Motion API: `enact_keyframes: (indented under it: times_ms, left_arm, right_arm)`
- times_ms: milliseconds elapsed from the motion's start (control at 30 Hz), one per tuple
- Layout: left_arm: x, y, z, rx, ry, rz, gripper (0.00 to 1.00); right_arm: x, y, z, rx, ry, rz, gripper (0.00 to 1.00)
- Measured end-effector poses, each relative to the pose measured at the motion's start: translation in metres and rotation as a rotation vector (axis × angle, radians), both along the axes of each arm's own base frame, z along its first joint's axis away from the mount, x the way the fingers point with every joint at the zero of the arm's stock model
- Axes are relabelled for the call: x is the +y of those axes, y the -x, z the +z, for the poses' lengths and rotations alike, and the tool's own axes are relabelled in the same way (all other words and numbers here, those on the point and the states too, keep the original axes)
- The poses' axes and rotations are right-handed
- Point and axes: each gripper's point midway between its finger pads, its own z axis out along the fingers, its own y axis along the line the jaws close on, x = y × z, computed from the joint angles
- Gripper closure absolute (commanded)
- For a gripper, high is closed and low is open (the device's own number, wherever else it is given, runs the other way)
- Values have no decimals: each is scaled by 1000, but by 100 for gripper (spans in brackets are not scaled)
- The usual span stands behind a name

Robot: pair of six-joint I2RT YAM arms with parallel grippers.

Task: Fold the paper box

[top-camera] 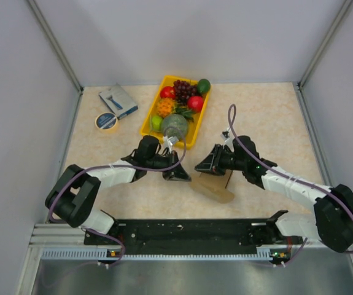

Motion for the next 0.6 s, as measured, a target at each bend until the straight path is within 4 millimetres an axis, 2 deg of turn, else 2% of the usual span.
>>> enact_keyframes:
  times_ms: [133, 200, 467, 600]
  left_arm:
    - [2, 0, -4, 7, -13, 16, 100]
    - [3, 2, -7, 7, -25, 25, 100]
    - [3, 6, -19, 0, -62, 45, 100]
    - [2, 9, -22, -5, -71, 45, 100]
  right_arm:
    - [-9, 19, -47, 113, 11, -19, 78]
    - [-12, 24, -56, 126, 8, -21, 78]
    - [-6, 21, -44, 55, -24, 4, 75]
    - [-10, 24, -22, -29, -52, 16, 72]
